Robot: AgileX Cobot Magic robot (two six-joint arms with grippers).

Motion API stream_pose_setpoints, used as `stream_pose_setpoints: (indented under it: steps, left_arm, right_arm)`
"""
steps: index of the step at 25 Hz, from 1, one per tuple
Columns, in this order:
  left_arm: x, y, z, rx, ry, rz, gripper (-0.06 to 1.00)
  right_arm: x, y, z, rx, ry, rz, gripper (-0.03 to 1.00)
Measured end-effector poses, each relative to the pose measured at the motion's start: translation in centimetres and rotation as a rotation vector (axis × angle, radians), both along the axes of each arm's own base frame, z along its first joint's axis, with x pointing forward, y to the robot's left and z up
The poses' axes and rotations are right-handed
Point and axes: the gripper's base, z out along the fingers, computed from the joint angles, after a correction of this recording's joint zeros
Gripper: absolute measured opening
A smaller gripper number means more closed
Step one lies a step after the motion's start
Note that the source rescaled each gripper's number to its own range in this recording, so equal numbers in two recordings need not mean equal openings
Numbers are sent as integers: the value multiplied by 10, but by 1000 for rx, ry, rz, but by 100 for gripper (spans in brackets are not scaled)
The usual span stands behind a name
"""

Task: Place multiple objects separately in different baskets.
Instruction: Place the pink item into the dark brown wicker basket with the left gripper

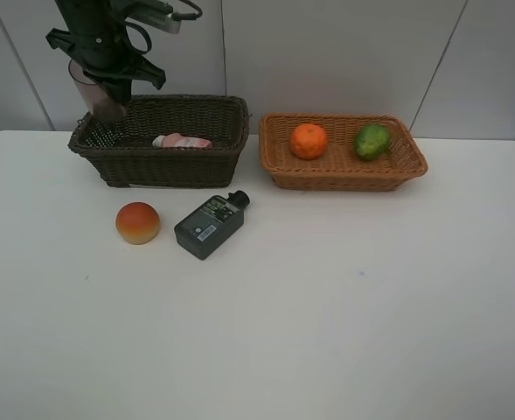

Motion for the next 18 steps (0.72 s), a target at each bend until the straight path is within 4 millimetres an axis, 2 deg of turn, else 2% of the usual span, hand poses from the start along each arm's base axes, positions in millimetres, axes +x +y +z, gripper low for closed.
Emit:
stream_pose_setpoints:
  steps: [6,14,18]
  left_arm:
    - [8,-2,-20,3,8,-7,0]
    - [14,1,-31,12,2,-8,0]
    - [18,1,-43,18,12,-10,0]
  right_arm:
    - [0,0,0,0,0,0,79]
    - [0,0,0,0,0,0,79]
    - [0,0,0,0,0,0,79]
